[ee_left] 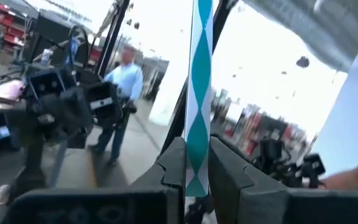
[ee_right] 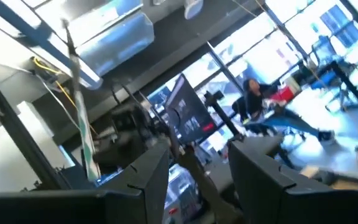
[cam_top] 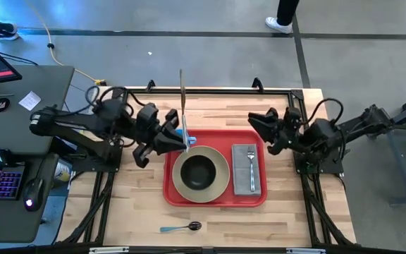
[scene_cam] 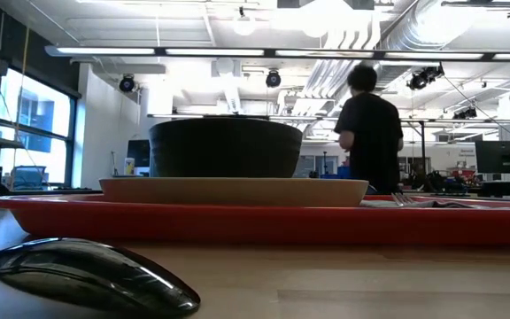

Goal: Set up tray
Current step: Put the blue knife on the gray napkin to the left of the blue fork

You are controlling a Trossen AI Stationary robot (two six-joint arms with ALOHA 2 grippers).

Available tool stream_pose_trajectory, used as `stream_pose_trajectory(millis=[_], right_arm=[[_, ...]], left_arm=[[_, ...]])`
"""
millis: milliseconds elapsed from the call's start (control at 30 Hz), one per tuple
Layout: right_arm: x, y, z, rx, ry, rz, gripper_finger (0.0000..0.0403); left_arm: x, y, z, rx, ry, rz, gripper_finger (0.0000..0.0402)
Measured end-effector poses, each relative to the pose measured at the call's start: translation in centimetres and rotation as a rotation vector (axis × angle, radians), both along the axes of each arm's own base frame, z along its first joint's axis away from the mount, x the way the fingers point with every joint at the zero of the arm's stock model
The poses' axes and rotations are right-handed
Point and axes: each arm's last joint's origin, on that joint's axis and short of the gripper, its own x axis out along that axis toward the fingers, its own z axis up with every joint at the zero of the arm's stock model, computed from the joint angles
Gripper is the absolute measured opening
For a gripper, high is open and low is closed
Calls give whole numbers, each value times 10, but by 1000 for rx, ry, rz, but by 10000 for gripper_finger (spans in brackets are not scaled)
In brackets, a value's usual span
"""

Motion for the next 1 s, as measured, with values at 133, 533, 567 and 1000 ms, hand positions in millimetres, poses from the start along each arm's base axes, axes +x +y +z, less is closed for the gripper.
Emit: stream_pose_trajectory(millis=[133, 533, 567, 1000], right_arm=[[10, -3, 22, -58, 53, -26, 156], [67, -8, 68, -197, 248, 21, 156], [72, -8, 72, -197, 238, 35, 156], [120, -1, 80, -144, 437, 130, 194]], left_arm=[[5, -1, -18, -88, -23, -21, 75], [10, 0, -52, -249, -52, 6, 78], [10, 0, -52, -248, -46, 7, 77], [15, 2, -64, -193, 63, 117, 75]])
